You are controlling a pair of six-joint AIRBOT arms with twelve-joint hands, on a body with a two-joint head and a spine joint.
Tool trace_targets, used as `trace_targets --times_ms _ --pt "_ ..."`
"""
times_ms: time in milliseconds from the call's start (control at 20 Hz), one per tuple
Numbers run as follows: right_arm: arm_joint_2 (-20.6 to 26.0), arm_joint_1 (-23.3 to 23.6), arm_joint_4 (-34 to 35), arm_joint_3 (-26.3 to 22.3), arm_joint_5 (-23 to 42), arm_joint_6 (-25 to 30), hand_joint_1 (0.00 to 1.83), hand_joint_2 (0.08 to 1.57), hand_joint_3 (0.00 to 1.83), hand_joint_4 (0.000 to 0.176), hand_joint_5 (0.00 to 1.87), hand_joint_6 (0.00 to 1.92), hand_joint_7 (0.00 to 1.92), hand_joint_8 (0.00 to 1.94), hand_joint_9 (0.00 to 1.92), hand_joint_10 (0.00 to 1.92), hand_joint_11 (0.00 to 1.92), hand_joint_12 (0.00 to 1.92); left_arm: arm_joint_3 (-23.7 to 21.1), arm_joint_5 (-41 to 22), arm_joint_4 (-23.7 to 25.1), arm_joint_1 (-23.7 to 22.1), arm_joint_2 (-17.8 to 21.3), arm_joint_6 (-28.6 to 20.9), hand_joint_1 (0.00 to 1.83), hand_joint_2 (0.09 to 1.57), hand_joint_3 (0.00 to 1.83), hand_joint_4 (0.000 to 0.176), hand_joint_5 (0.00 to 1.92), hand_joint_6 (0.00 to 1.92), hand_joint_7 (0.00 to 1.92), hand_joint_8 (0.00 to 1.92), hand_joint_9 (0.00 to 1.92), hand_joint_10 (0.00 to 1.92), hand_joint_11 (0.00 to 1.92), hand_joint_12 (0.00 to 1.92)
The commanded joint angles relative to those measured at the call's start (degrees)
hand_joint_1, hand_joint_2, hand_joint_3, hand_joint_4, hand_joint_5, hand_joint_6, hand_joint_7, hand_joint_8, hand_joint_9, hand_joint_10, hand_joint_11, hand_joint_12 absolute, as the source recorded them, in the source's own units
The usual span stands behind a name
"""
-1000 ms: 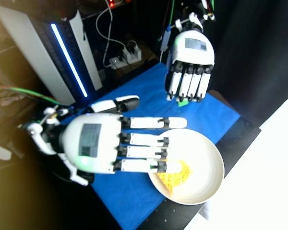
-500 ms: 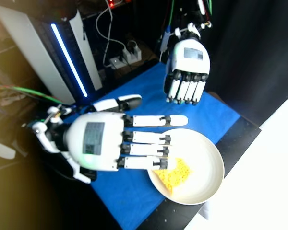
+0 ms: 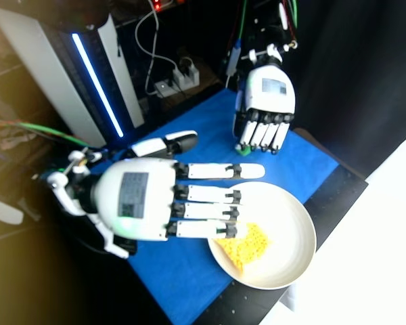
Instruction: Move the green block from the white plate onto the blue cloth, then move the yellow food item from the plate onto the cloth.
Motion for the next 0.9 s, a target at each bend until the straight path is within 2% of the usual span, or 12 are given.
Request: trace_targets --times_ms 0,50,100,250,350,450,500,600,650,700,800,850 --pt "-0.1 0.4 1.5 0.0 6.7 0.3 0.39 0.86 0.01 0.106 0.21 0.00 0.24 0.00 0.31 0.00 0.00 1.01 0.3 -5.5 -1.5 -0.4 -0.3 0.0 1.29 1.06 0.00 0.000 1.17 0.41 1.11 1.01 1.16 0.46 0.69 1.14" --pt "-0.1 0.4 1.5 0.0 6.7 0.3 0.36 0.88 0.01 0.100 0.19 0.00 0.23 0.00 0.31 0.00 0.00 1.05 0.3 -5.6 -1.6 -0.4 -0.3 0.0 1.28 1.06 0.00 0.000 1.15 0.43 1.11 1.01 1.17 0.46 0.70 1.18" --pt "-0.1 0.4 1.5 0.0 6.7 0.3 0.37 0.88 0.00 0.104 0.19 0.00 0.25 0.01 0.31 0.00 0.00 1.05 0.4 -5.8 -1.7 -0.4 -0.3 0.0 1.37 1.08 0.00 0.000 1.07 0.54 1.07 0.92 1.03 1.00 0.75 1.12" --pt "-0.2 0.4 1.5 0.0 6.7 0.3 0.39 0.87 0.00 0.103 0.20 0.00 0.20 0.00 0.27 0.00 0.00 0.99 0.5 -5.8 -1.7 -0.4 -0.7 0.0 1.38 1.09 0.00 0.000 0.99 0.68 1.03 0.97 0.98 1.15 0.78 1.03" --pt "-0.2 0.4 1.5 0.0 6.7 0.3 0.40 0.87 0.00 0.093 0.18 0.00 0.20 0.00 0.27 0.00 0.00 0.97 0.5 -6.0 -1.7 -0.4 -0.7 0.0 1.28 1.05 0.00 0.000 1.15 0.49 1.14 0.92 1.13 0.51 0.73 1.03" --pt "-0.2 0.4 1.5 0.0 6.7 0.3 0.37 0.87 0.00 0.091 0.19 0.00 0.25 0.01 0.29 0.01 0.00 0.99 0.6 -6.4 -2.0 -0.4 -0.6 0.0 1.29 1.06 0.00 0.000 1.10 0.55 1.15 0.92 1.23 0.37 0.80 1.14" --pt "-0.2 0.4 1.5 0.1 6.7 0.3 0.37 0.87 0.00 0.091 0.19 0.00 0.27 0.01 0.30 0.00 0.00 0.91 0.8 -6.8 -2.5 -0.4 -0.6 -0.1 1.38 1.04 0.00 0.000 1.20 0.29 1.15 0.78 1.13 0.90 0.81 1.15" --pt "-0.2 0.4 1.5 0.1 6.7 0.3 0.39 0.86 0.00 0.074 0.20 0.00 0.28 0.00 0.31 0.00 0.00 0.93 1.2 -8.0 -3.6 -0.4 -0.5 -0.1 1.39 1.08 0.00 0.000 0.99 0.79 1.05 0.85 1.01 1.10 0.86 0.94" --pt "-0.2 0.4 1.5 0.2 6.7 0.3 0.39 0.84 0.00 0.077 0.20 0.00 0.28 0.00 0.31 0.00 0.00 0.92 1.3 -8.6 -4.2 -0.4 -0.5 -0.1 1.25 1.12 0.01 0.000 0.96 1.00 0.95 1.01 0.86 0.68 0.75 0.97" --pt "-0.2 0.4 1.5 0.6 6.6 0.3 0.43 0.82 0.00 0.095 0.21 0.00 0.29 0.00 0.30 0.00 0.00 0.94 1.5 -9.0 -4.8 -0.4 -0.3 -0.2 1.17 1.13 0.00 0.000 0.93 1.05 0.83 0.51 0.77 0.43 0.53 1.06" --pt "-0.9 0.4 0.7 2.4 5.9 0.3 0.51 0.88 0.00 0.077 0.18 0.00 0.30 0.00 0.30 0.01 0.02 0.88 2.2 -10.3 -6.9 -0.4 0.1 -0.2 1.03 1.00 0.00 0.014 0.65 0.04 0.75 0.03 0.69 0.08 0.22 1.12" --pt "-1.0 0.4 0.6 2.6 5.7 0.3 0.51 0.88 0.00 0.077 0.18 0.00 0.30 0.00 0.30 0.01 0.02 0.88 2.3 -10.4 -7.1 -0.4 0.1 -0.2 1.03 1.00 0.00 0.014 0.65 0.04 0.75 0.03 0.69 0.08 0.22 1.12"
